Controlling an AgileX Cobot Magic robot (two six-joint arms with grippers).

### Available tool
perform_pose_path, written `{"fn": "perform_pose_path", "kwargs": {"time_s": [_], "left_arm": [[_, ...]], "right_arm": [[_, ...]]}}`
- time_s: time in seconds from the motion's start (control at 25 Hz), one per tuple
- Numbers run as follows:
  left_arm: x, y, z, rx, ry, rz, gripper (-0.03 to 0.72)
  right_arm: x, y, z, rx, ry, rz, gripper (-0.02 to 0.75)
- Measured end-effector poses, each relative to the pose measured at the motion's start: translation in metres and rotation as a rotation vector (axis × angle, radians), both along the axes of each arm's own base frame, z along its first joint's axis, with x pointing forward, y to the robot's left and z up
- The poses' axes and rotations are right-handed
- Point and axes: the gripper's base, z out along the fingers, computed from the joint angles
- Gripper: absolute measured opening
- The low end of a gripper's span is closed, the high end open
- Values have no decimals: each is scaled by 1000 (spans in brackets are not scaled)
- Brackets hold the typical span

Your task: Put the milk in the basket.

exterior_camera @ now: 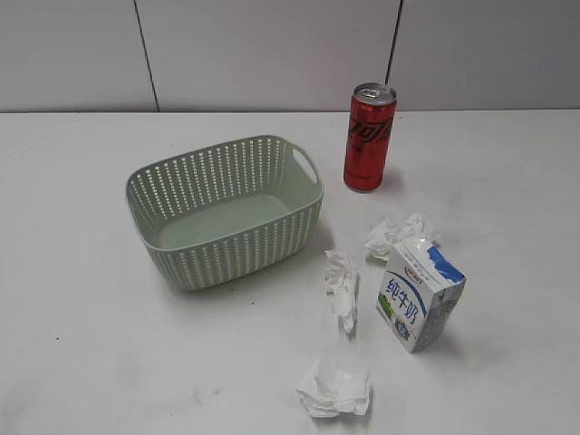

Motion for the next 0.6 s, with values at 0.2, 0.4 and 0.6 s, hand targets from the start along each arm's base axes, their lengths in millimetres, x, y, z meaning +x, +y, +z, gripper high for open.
{"fn": "perform_pose_path", "kwargs": {"time_s": [0.2,0.4,0.6], "left_arm": [[0,0,0,0,0,0,240],[0,0,0,0,0,0,240],[0,0,0,0,0,0,240]], "right_arm": [[0,0,0,1,0,-1,586],[0,0,0,1,0,-1,586],[0,0,0,1,0,-1,585]]}}
